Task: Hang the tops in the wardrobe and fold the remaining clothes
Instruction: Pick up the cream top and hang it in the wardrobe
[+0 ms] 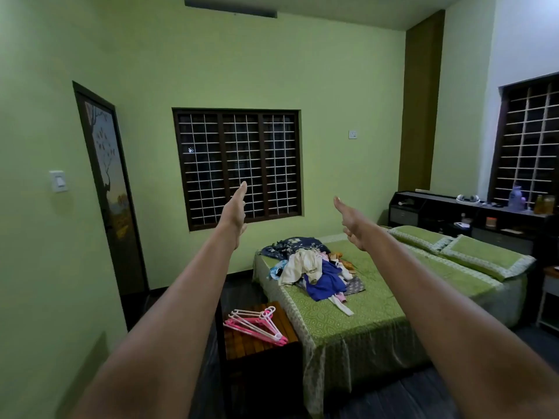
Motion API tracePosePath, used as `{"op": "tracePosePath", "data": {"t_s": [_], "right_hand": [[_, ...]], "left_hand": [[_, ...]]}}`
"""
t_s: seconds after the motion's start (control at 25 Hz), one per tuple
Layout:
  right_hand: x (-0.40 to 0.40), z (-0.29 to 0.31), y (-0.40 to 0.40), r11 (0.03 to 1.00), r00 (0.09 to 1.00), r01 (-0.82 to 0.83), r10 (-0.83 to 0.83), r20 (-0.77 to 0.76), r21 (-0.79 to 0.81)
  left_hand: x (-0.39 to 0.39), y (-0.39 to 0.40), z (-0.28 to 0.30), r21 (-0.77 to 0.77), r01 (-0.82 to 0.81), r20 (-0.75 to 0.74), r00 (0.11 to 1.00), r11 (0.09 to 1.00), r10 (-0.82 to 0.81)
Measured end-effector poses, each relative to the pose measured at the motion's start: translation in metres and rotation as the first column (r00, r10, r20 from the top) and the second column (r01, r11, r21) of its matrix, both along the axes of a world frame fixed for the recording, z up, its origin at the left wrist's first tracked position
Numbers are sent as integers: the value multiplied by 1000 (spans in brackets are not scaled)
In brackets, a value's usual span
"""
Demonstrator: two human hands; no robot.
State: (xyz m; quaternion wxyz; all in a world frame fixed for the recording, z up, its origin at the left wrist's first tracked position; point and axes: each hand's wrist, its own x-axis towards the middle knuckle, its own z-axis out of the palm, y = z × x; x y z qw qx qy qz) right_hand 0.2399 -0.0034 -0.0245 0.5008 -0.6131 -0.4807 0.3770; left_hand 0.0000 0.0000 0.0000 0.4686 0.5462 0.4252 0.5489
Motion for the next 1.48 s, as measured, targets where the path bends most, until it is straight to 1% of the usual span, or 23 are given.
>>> {"op": "tracePosePath", "data": {"t_s": [0.08,0.24,0.44,0.56,0.68,0.8,0.92,1.12,1.24,1.36,1.48], "right_hand": [[4,0,16,1000,999,21,-21,-30,14],[25,-7,70,1000,998,16,-14,-68,20],[68,-3,170,998,997,30,-25,-80,58],[98,22,237,997,997,34,-29,-65,74],[128,40,305,993,999,16,-12,-34,119],[157,33,371,995,1000,-6,8,-18,104],[185,14,438,997,1000,9,-9,5,70],[239,-6,555,997,999,23,-26,43,74],[269,5,631,996,998,29,-33,44,90],[297,20,709,996,999,10,-15,52,85],[321,25,778,996,998,-31,27,56,83]], "left_hand": [[6,16,0,5,1,20,1000,1000,-1],[26,66,-1,13,20,-2,1000,1000,-20],[67,165,-2,35,2,-2,1000,999,-2],[98,234,13,39,-24,4,1000,999,23],[133,303,21,74,-19,34,999,997,17],[164,364,19,61,11,11,1000,998,-12],[190,432,16,48,-5,16,1000,999,4],[233,553,-3,62,-31,18,999,998,30],[255,629,0,54,-69,23,997,996,68],[275,708,18,24,-166,7,986,986,166],[299,770,25,32,-185,-13,983,982,185]]}}
